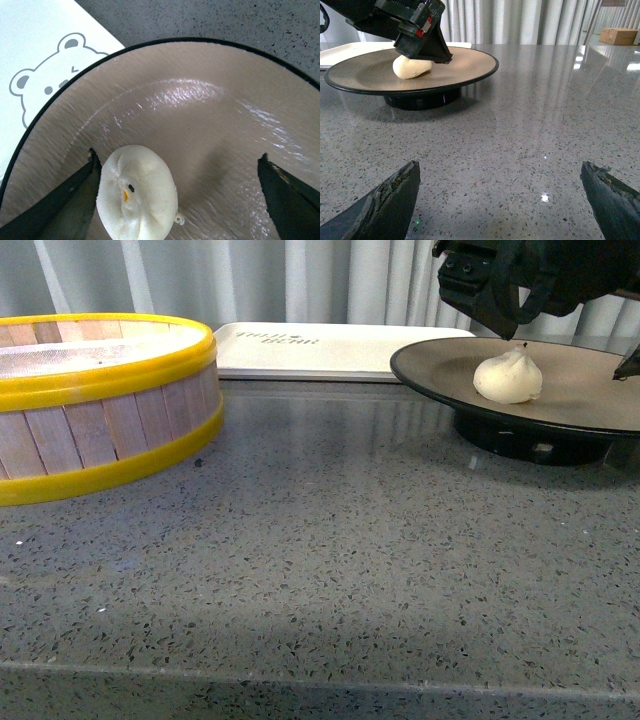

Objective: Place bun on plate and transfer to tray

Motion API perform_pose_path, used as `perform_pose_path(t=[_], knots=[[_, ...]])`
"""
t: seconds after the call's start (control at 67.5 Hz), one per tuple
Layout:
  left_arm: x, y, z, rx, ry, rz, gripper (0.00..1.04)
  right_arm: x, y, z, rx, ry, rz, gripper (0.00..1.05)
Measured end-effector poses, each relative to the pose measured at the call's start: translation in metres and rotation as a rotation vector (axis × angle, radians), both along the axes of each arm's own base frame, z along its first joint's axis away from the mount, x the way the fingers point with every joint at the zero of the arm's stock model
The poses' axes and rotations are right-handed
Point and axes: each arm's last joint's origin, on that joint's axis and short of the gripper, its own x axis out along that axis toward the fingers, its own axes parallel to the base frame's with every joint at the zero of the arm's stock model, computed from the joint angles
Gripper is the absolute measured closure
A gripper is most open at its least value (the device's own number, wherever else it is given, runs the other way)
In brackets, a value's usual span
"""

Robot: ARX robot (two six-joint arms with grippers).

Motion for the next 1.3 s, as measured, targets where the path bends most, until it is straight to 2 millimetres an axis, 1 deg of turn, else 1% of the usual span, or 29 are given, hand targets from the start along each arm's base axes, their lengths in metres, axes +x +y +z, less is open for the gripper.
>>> perform_pose_path(t=[0.03,0.104,0.193,0.252,0.311,0.415,0.459,0.504,0.534,0.578,0.608,0.652,0.667,0.711,0.726,0.741,0.8,0.815,0.86,0.904,0.949,0.993,1.008,1.023,1.097,1.126,1.186,1.245,1.304], knots=[[-0.001,0.000,0.002,-0.003,0.000,-0.002,0.05,0.000,0.000,0.000,0.000,0.000,0.000,0.08],[-0.002,0.000,0.004,-0.016,0.010,-0.007,0.07,0.000,0.000,0.000,0.000,0.000,0.000,0.08],[-0.003,0.001,0.009,-0.037,0.011,-0.002,0.07,0.000,0.000,0.000,0.000,0.000,0.000,0.08],[-0.005,0.004,0.017,-0.063,0.000,0.002,0.07,0.000,0.000,0.000,0.000,0.000,0.000,0.08],[-0.008,0.009,0.026,-0.092,-0.023,0.009,0.07,0.000,0.000,0.000,0.000,0.000,0.000,0.08],[-0.019,0.027,0.048,-0.149,-0.092,0.021,0.07,0.000,0.000,0.000,0.000,0.000,0.000,0.08],[-0.027,0.040,0.058,-0.177,-0.124,0.024,0.07,0.000,0.000,0.000,0.000,0.000,0.000,0.08],[-0.037,0.058,0.072,-0.212,-0.173,0.034,0.07,0.000,0.000,0.000,0.000,0.000,0.000,0.08],[-0.042,0.067,0.076,-0.222,-0.193,0.041,0.07,0.000,0.000,0.000,0.000,0.000,0.000,0.08],[-0.054,0.089,0.086,-0.245,-0.244,0.054,0.07,0.000,0.000,0.000,0.000,0.000,0.000,0.08],[-0.059,0.100,0.090,-0.254,-0.265,0.061,0.07,0.000,0.000,0.000,0.000,0.000,0.000,0.08],[-0.072,0.125,0.095,-0.270,-0.303,0.083,0.07,0.000,0.000,0.000,0.000,0.000,0.000,0.08],[-0.075,0.130,0.096,-0.274,-0.308,0.087,0.07,0.000,0.000,0.000,0.000,0.000,0.000,0.08],[-0.088,0.156,0.096,-0.277,-0.321,0.107,0.07,0.000,0.000,0.000,0.000,0.000,0.000,0.08],[-0.091,0.161,0.095,-0.277,-0.321,0.111,0.07,0.000,0.000,0.000,0.000,0.000,0.000,0.08],[-0.096,0.171,0.093,-0.275,-0.325,0.123,0.07,0.000,0.000,0.000,0.000,0.000,0.000,0.08],[-0.109,0.200,0.085,-0.267,-0.330,0.157,0.07,0.000,0.000,0.000,0.000,0.000,0.000,0.08],[-0.111,0.205,0.084,-0.267,-0.330,0.159,0.07,0.000,0.000,0.000,0.000,0.000,0.000,0.08],[-0.120,0.227,0.074,-0.260,-0.324,0.186,0.07,0.000,0.000,0.000,0.000,0.000,0.000,0.08],[-0.127,0.244,0.065,-0.249,-0.319,0.213,0.07,0.000,0.000,0.000,0.000,0.000,0.000,0.08],[-0.137,0.268,0.052,-0.243,-0.305,0.262,0.07,0.000,0.000,0.000,0.000,0.000,0.000,0.08],[-0.145,0.288,0.041,-0.276,-0.384,0.430,0.15,0.000,0.000,0.000,0.000,0.000,0.000,0.08],[-0.146,0.292,0.039,-0.286,-0.402,0.459,0.17,0.000,0.000,0.000,0.000,0.000,0.000,0.08],[-0.150,0.301,0.034,-0.310,-0.437,0.507,0.20,0.000,0.000,0.000,0.000,0.000,0.000,0.08],[-0.169,0.332,0.009,-0.368,-0.515,0.576,0.35,0.000,0.000,0.000,0.000,0.000,0.000,0.08],[-0.177,0.340,-0.002,-0.375,-0.526,0.607,0.40,0.000,0.000,0.000,0.000,0.000,0.000,0.08],[-0.189,0.348,-0.025,-0.374,-0.526,0.652,0.51,0.000,0.000,0.000,0.000,0.000,0.000,0.08],[-0.196,0.348,-0.044,-0.376,-0.511,0.647,0.61,0.000,0.000,0.000,0.000,0.000,0.001,0.08],[-0.201,0.348,-0.057,-0.377,-0.497,0.638,0.72,0.000,0.000,0.000,0.000,0.000,0.002,0.08]])
